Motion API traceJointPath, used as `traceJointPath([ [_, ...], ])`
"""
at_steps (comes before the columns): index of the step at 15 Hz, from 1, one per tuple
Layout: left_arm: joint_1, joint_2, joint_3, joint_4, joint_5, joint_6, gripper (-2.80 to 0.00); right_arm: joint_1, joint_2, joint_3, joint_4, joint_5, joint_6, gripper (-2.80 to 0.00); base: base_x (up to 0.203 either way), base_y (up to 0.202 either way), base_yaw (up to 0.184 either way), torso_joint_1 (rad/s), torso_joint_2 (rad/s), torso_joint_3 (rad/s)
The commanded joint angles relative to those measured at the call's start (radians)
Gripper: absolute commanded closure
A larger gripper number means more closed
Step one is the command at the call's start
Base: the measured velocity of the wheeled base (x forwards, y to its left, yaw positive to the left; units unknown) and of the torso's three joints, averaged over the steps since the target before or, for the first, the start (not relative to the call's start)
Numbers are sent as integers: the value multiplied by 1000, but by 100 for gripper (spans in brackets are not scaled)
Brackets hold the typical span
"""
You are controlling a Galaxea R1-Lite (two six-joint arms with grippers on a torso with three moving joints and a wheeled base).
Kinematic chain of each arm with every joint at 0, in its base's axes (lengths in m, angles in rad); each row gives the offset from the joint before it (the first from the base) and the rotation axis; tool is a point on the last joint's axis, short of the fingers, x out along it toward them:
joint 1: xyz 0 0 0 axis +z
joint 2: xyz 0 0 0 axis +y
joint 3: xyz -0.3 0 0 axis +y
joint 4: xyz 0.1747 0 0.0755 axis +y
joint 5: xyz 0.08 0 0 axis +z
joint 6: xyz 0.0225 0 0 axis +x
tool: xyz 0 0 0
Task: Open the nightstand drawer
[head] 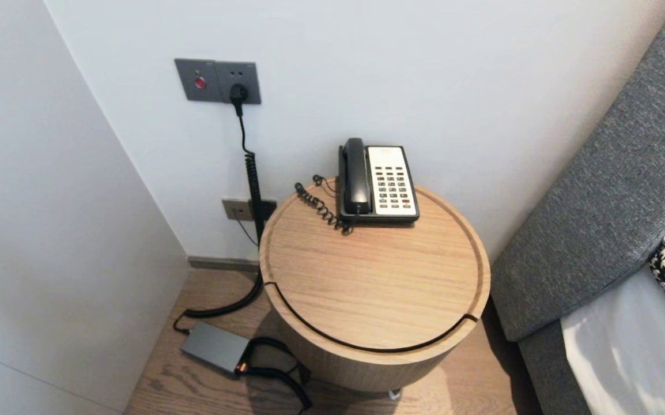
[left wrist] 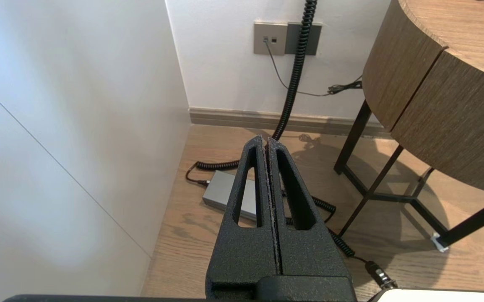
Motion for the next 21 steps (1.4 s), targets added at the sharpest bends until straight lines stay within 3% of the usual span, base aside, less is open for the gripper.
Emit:
traceJointPath([
  [1,0,-2,14,0,2,0,0,0,2,26,-1,0,0,0,0,0,0,0,0,0],
  [21,0,0,14,-2,0,0,0,0,2,26,-1,0,0,0,0,0,0,0,0,0],
])
